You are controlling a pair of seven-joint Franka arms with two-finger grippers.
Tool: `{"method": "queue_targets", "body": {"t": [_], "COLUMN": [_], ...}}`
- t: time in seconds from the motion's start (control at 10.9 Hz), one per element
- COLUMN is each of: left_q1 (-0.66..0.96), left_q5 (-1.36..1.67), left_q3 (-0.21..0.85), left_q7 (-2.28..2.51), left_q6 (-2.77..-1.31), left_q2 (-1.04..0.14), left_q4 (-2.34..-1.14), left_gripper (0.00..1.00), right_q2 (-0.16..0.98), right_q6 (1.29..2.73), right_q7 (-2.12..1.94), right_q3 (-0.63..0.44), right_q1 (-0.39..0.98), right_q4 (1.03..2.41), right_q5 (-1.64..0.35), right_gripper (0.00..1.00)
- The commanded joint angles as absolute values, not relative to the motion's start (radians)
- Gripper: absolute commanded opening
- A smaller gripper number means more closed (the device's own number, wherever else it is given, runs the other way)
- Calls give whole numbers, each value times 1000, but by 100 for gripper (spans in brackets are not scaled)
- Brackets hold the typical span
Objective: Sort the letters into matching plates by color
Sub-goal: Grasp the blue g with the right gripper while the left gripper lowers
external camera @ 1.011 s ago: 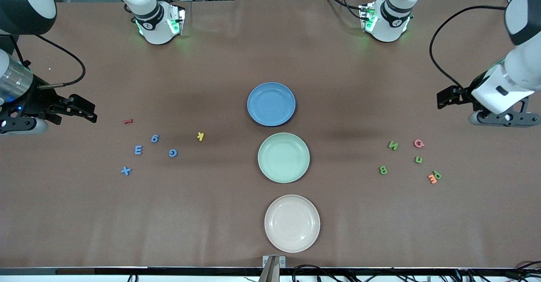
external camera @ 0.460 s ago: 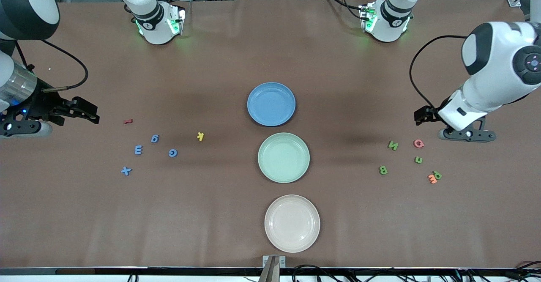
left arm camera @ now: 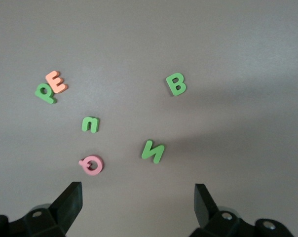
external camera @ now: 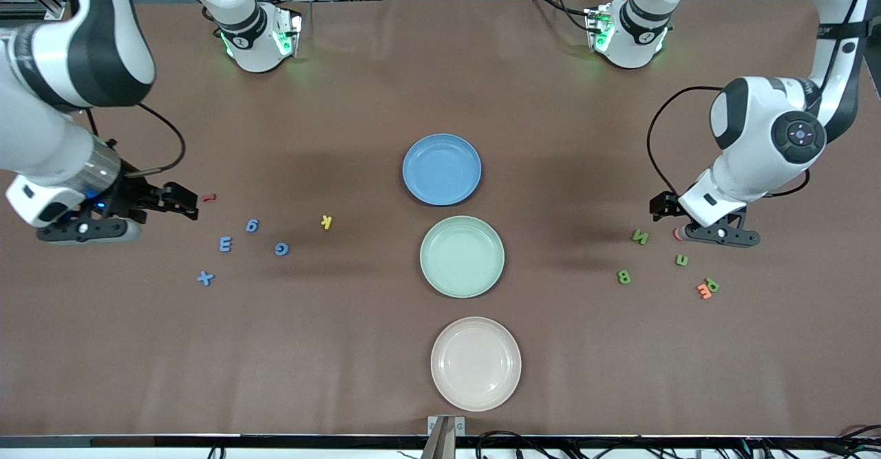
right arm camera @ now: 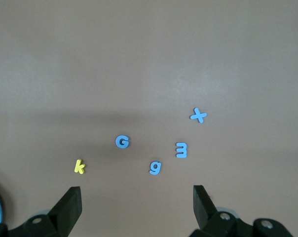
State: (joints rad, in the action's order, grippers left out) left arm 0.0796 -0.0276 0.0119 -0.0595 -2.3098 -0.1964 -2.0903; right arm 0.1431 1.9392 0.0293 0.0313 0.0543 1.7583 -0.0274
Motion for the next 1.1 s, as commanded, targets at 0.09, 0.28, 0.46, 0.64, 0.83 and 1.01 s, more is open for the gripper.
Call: {"method": "queue_targets", "body": {"t": [0.09,0.28,0.46,0.64,0.83,1.01], "left_q1": [84,81,75,80,72,69], "left_q5": [-52,-52,-52,-52,-52,-52], "left_q3": [15,25,25,26,26,26], "left_q7": [-78,-125,-210,-270,-340,-411], "left_q6": [-2459,-2517,-2562,-2563,-2571,-2574], "left_q2": [-320,-357,-367,-365,-365,-365], "left_q4": [-2092,-2114,-2147,-2170,-2198,-2218], "left_gripper": [89,90,90,91,90,89], "right_q2": [118,126,136,158,198,242], "right_q6": [2155,2250,2260,2299,2383,2425], "right_q7": [51,89,95,129,219,277], "right_q3": [28,28,26,26,26,26], "right_q1": [63,61,54,37,35,35], "right_q4": [1997,2087,2129,2179,2215,2217], "right_q5": [-40,-40,-40,-46,-75,-78], "right_gripper": [100,100,100,100,100,100]}}
